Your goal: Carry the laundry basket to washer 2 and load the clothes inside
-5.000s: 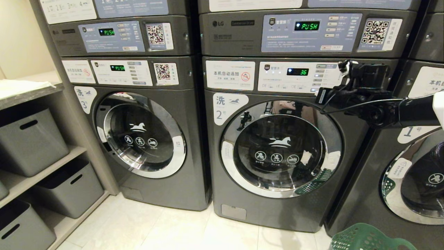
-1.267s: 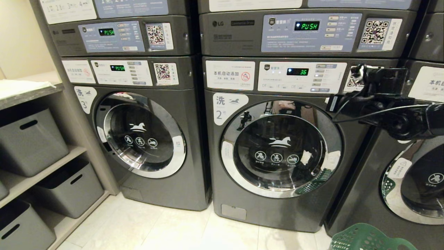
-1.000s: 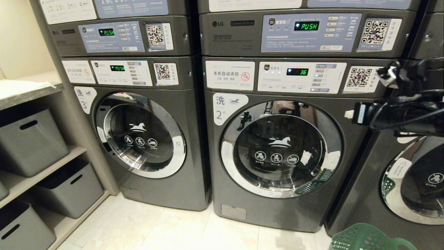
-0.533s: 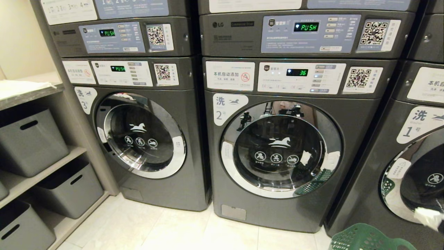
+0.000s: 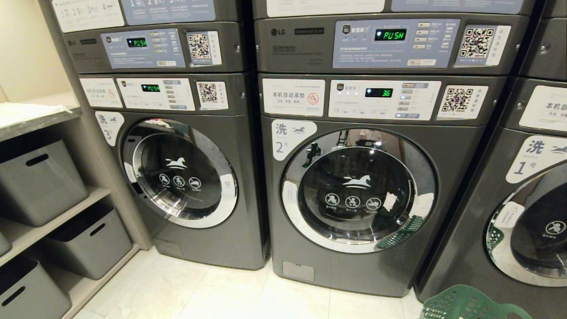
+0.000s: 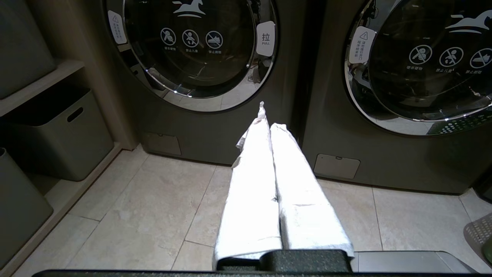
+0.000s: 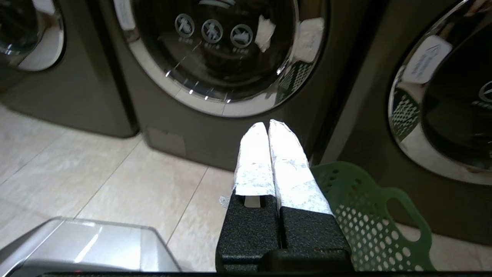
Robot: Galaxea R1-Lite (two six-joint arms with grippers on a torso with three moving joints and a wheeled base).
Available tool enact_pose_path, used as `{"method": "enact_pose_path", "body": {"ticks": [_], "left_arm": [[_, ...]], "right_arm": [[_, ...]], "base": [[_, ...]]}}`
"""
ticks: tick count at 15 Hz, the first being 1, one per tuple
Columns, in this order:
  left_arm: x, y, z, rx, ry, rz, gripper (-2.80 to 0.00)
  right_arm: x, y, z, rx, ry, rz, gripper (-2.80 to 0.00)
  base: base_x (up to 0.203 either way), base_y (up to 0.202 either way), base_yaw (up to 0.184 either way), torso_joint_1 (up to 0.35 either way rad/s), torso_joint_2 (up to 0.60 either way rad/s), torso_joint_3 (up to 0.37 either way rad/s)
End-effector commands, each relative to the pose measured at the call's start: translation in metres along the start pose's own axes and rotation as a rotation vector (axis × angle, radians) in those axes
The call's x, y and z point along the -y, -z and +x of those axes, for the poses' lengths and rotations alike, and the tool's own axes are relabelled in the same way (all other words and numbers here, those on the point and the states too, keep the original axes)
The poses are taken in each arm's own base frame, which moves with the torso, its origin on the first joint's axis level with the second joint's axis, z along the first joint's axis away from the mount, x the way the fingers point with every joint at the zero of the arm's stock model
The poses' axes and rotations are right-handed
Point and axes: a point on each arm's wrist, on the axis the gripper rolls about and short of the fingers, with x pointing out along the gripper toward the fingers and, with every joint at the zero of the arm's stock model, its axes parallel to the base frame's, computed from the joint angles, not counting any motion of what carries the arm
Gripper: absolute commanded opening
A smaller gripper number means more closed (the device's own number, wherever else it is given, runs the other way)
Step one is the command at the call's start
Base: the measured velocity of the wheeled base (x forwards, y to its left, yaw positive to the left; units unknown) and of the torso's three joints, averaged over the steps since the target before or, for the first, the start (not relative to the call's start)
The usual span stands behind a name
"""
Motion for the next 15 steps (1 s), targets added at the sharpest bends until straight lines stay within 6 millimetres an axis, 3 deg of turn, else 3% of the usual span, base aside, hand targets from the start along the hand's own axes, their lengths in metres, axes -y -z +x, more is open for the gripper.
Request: {"method": "enact_pose_path", "body": {"ticks": [1, 15], "left_arm": [[0.0, 0.0001, -0.0002, 0.003, 0.0, 0.0, -2.8], [0.0, 0.0001, -0.0002, 0.003, -0.001, 0.0, -2.8]], "right_arm": [[-0.0002, 0.0069, -0.0101, 0.122, 0.038, -0.007, -2.8], [0.0001, 0.0122, -0.0094, 0.1, 0.052, -0.019, -2.8]], "base": [[0.0, 0.0, 0.0, 0.0, 0.0, 0.0], [0.0, 0.0, 0.0, 0.0, 0.0, 0.0]]}}
